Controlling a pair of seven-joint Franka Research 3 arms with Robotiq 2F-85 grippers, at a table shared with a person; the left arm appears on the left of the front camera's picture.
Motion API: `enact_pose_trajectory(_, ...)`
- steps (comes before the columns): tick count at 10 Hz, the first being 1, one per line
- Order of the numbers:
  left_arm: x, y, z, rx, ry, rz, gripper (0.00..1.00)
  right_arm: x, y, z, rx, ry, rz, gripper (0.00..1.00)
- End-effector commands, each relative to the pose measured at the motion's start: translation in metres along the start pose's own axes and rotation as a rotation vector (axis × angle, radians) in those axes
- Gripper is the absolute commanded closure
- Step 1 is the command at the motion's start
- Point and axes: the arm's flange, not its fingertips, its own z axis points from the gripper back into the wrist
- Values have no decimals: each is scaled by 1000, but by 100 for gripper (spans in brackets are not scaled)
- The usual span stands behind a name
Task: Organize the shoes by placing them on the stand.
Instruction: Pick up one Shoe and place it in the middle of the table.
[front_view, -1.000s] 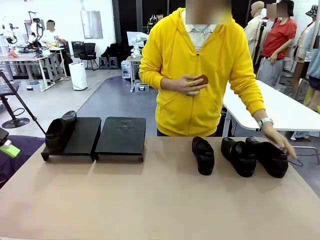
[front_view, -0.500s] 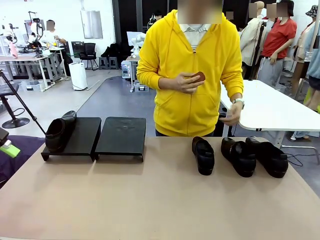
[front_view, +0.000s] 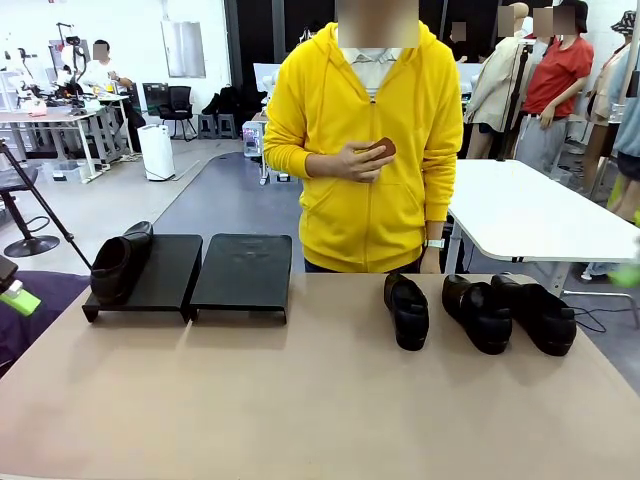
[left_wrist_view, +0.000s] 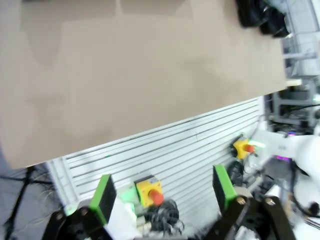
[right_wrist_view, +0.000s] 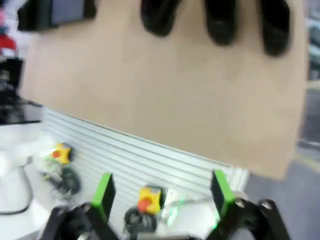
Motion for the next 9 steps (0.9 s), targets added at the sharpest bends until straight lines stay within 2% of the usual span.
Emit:
enact_pose_trajectory(1, 0, 2, 2, -5, -3, -13, 0, 78, 16, -23, 4, 98, 56, 0)
enact_pose_trajectory(3, 0, 2, 2, -5, -3, -13, 0, 134, 79, -89, -24, 81, 29, 0)
enact_pose_trajectory(4, 0, 2, 2, -5, -3, -13, 0, 155, 102, -119, -120, 32, -18, 0)
enact_pose_trajectory(5, 0, 2, 2, -5, -3, -13, 0, 168, 115, -143, -154, -3, -40, 0)
enact_pose_trajectory(6, 0, 2, 2, -5, -3, -13, 0, 172, 123, -146, -149, -64, -65, 0)
enact_pose_trajectory(7, 0, 2, 2, -5, -3, -13, 0, 143, 136, -123, 49, 122, 4, 0)
enact_pose_trajectory(8, 0, 2, 2, -5, -3, -13, 0, 168, 123, -149, -88, -13, -8, 0)
enact_pose_trajectory(9, 0, 2, 2, -5, -3, -13, 0, 168, 123, -149, -88, -13, -8, 0)
